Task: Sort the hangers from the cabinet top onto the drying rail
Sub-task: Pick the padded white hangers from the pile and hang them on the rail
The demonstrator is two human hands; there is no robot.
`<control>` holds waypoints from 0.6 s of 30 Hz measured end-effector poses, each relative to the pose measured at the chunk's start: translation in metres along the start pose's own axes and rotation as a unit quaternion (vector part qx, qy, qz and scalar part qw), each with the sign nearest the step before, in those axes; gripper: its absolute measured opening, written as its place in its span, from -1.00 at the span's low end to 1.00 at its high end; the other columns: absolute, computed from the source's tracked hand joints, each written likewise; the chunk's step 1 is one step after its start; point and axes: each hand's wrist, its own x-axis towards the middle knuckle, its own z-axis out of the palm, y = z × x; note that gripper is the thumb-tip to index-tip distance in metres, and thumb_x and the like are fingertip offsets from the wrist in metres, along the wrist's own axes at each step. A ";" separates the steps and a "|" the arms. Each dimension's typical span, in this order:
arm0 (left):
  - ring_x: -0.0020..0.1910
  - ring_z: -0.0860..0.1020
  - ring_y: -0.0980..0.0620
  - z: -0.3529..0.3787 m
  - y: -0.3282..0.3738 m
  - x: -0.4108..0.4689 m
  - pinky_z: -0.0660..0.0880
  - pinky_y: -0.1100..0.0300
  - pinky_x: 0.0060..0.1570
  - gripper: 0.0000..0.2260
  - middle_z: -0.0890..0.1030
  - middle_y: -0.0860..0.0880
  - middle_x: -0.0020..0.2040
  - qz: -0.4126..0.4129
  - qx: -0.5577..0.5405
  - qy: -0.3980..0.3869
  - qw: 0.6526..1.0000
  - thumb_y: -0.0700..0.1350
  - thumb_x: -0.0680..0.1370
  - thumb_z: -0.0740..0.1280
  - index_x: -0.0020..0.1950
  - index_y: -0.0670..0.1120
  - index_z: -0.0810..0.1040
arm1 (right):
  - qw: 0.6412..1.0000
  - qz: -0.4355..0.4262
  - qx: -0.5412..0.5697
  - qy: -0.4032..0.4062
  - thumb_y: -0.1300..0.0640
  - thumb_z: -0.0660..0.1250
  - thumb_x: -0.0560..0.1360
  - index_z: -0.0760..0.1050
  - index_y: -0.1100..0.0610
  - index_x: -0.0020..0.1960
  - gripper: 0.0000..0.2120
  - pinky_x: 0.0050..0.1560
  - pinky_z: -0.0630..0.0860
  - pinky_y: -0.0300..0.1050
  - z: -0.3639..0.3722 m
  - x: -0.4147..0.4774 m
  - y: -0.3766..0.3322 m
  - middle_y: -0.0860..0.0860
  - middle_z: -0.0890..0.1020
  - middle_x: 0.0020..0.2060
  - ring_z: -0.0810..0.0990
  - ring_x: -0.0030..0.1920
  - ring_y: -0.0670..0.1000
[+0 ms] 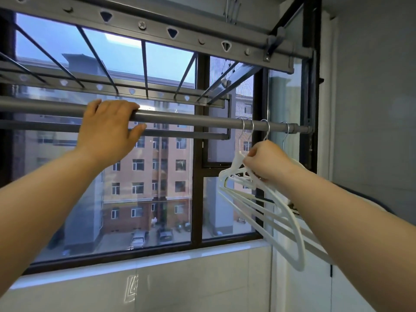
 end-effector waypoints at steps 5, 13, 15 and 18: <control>0.34 0.30 -0.26 0.000 0.007 -0.004 0.07 -0.13 0.38 -0.62 0.41 -0.27 0.30 -0.003 -0.047 0.034 0.998 -0.09 0.51 0.28 0.28 -0.23 0.41 | 0.997 -0.029 -0.025 0.066 0.12 0.20 0.54 0.53 0.34 -0.02 -0.71 -0.21 0.51 -0.06 -0.014 -0.008 0.003 0.25 0.64 -0.23 0.56 -0.30 0.16; 0.29 0.36 -0.22 -0.005 0.062 -0.049 0.18 -0.07 0.32 -0.72 0.49 -0.22 0.23 -0.047 -0.202 0.021 0.978 -0.16 0.51 0.28 0.20 -0.21 0.48 | 0.988 -0.075 -0.080 0.110 0.15 0.19 0.53 0.52 0.20 -0.09 -0.83 -0.36 0.39 -0.23 -0.042 -0.044 0.023 0.16 0.65 -0.17 0.60 -0.23 0.10; 0.18 0.43 -0.18 -0.008 0.080 -0.069 0.31 -0.04 0.17 -0.78 0.54 -0.21 0.16 -0.075 -0.247 -0.013 0.966 -0.17 0.52 0.26 0.14 -0.19 0.52 | 0.988 -0.086 -0.077 0.105 0.14 0.19 0.53 0.53 0.20 -0.07 -0.82 -0.30 0.44 -0.15 -0.052 -0.055 0.031 0.14 0.65 -0.16 0.60 -0.21 0.11; -0.03 0.46 -0.06 -0.013 0.113 -0.104 0.33 0.15 -0.02 -0.80 0.55 -0.15 0.13 -0.134 -0.307 -0.071 0.939 -0.16 0.53 0.25 0.13 -0.15 0.53 | 0.986 -0.101 -0.045 0.126 0.15 0.19 0.53 0.55 0.20 -0.03 -0.81 -0.17 0.52 -0.06 -0.076 -0.074 0.046 0.12 0.64 -0.17 0.59 -0.20 0.11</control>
